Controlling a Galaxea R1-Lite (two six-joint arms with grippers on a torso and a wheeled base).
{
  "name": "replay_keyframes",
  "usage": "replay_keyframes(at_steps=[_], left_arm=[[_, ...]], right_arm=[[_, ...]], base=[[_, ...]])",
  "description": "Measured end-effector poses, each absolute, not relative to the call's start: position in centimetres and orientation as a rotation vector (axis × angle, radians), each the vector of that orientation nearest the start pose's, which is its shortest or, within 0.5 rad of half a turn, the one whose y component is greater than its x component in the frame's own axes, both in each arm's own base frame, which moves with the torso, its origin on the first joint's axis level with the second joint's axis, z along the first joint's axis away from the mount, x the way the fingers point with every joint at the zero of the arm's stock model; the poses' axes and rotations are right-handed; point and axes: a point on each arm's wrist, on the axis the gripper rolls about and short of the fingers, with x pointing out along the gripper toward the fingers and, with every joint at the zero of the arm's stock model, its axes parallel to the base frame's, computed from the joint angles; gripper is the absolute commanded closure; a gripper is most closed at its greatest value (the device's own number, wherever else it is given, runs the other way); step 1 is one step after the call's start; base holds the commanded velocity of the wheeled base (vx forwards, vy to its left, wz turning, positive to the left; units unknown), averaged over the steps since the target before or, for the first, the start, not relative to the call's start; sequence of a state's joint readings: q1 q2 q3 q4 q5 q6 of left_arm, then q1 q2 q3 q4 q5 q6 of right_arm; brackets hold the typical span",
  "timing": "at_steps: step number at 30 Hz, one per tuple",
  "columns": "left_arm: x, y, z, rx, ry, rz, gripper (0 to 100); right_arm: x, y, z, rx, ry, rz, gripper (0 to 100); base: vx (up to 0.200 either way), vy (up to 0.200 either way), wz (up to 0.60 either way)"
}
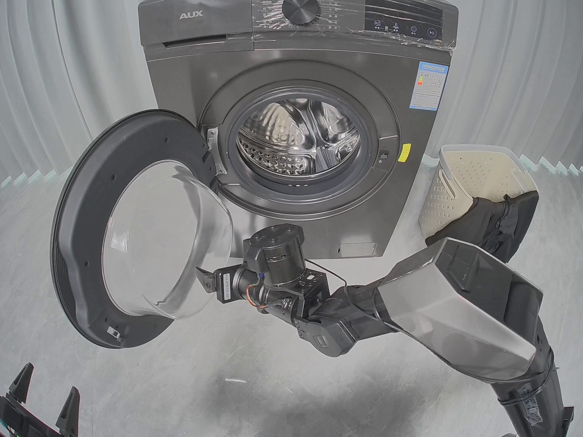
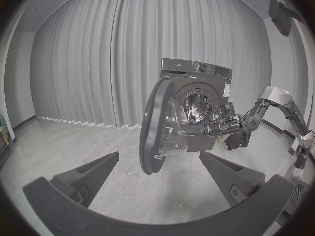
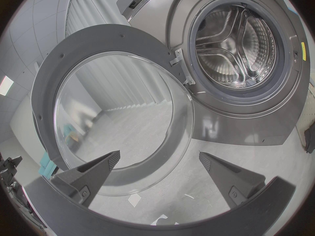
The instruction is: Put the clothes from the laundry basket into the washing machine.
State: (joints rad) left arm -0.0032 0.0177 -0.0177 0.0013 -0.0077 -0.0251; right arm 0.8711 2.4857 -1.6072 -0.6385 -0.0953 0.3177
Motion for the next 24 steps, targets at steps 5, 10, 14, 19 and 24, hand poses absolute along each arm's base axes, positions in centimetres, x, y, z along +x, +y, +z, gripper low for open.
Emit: replay_keyframes(at_steps=[5,10,14,19,24], left_arm=[[-2.3,0.0,8.1,-0.025,0.002,-0.011,0],[-2.3,0.0,8.1,-0.025,0.002,-0.011,0],[-2.3,0.0,8.1,-0.025,0.002,-0.011,0],[-2.3,0.0,8.1,-0.026,0.002,-0.012,0],[-2.3,0.0,8.1,-0.025,0.002,-0.013,0]], right_arm=[[33.3,38.6,6.9,0.184,0.341,0.719,0],[33.7,38.9,7.0,0.184,0.344,0.714,0],[34.1,39.3,7.0,0.193,0.329,0.716,0],[34.2,39.9,6.8,0.205,0.320,0.694,0],[34.2,40.0,6.8,0.228,0.324,0.688,0]], base=[[0.000,0.000,0.00],[0.000,0.000,0.00],[0.000,0.000,0.00],[0.000,0.000,0.00],[0.000,0.000,0.00]])
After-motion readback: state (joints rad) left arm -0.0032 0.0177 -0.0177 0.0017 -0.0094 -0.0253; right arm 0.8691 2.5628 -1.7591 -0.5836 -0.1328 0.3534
